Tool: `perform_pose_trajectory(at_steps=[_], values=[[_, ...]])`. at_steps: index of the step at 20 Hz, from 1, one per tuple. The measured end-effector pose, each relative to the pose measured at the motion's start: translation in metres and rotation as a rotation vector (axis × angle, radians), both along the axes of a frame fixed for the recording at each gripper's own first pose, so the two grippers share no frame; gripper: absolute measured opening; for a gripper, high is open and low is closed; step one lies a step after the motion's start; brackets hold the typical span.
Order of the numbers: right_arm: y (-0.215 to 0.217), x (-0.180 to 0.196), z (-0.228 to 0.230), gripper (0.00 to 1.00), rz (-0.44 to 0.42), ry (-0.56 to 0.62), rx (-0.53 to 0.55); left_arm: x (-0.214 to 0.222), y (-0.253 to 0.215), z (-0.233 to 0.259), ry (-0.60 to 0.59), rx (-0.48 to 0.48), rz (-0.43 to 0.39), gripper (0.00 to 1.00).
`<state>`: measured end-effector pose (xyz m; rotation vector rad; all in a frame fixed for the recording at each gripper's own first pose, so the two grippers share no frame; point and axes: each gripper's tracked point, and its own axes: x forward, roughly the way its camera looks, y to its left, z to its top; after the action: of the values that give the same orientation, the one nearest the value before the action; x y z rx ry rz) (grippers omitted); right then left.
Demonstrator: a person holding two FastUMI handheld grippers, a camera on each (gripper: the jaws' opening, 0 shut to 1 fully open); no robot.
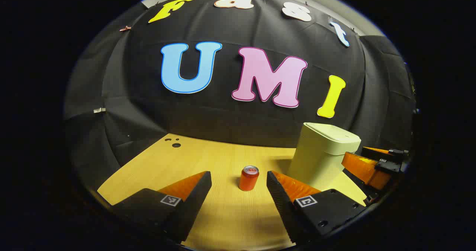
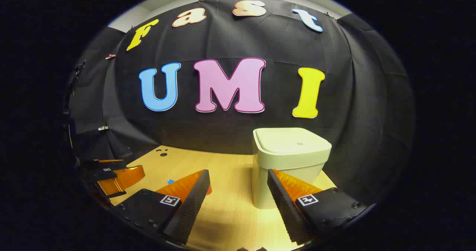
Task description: Press the lid of the desktop garbage bin to open it, pick up the crumpled paper on the desktop and throw it into the bin, then pick up the pop can on the desktop and drop it into the bin, and finally close the garbage bin lid.
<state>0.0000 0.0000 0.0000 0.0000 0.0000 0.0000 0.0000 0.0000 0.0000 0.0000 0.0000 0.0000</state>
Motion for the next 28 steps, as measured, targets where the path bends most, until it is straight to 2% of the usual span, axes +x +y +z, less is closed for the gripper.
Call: perform_pose_trajectory(at_steps=[8,28], values=[[0.007,0.001,-0.005,0.98,0.019,0.022,-0.033,0.002,0.008,-0.005,0.004,0.019,0.012,0.96],[-0.005,-0.002,0.007,0.98,-0.037,-0.001,-0.017,0.009,-0.027,-0.02,0.038,0.076,-0.089,0.96]])
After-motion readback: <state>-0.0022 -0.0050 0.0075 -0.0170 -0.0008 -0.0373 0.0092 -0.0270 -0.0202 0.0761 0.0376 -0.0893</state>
